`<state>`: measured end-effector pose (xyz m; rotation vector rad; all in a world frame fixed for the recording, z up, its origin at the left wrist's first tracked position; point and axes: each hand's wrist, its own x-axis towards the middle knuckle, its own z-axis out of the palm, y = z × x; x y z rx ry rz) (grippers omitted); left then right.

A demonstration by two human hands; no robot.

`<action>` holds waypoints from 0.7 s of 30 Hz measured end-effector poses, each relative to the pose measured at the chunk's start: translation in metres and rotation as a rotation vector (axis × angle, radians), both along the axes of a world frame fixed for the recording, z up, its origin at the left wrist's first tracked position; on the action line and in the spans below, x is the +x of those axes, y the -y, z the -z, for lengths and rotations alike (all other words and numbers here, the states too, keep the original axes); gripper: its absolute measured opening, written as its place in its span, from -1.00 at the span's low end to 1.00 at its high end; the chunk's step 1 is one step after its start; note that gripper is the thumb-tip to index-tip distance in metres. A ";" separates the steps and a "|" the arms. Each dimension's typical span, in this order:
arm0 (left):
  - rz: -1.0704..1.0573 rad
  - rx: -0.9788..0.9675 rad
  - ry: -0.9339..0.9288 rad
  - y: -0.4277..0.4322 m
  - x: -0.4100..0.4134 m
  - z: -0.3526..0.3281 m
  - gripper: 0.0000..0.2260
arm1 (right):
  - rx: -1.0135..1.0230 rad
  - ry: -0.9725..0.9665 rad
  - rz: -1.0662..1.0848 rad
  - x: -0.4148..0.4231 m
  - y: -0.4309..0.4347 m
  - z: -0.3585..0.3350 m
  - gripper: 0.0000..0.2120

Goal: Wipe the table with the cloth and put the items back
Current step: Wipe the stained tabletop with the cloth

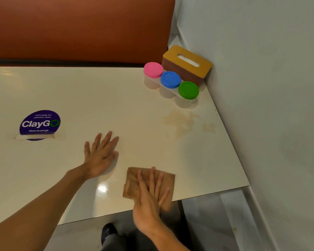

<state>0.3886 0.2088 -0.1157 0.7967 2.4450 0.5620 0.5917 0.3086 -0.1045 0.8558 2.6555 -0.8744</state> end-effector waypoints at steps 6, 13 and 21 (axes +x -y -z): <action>-0.207 0.349 0.092 0.056 0.038 -0.041 -0.64 | -0.596 -0.010 0.139 -0.031 0.041 -0.039 -0.44; -0.280 0.402 0.557 0.091 0.069 -0.091 -0.17 | -1.092 -0.154 0.212 -0.070 0.033 -0.102 -0.59; -0.607 0.635 0.406 0.068 0.055 -0.112 -0.85 | -1.451 -0.056 0.080 -0.098 0.008 -0.126 -0.44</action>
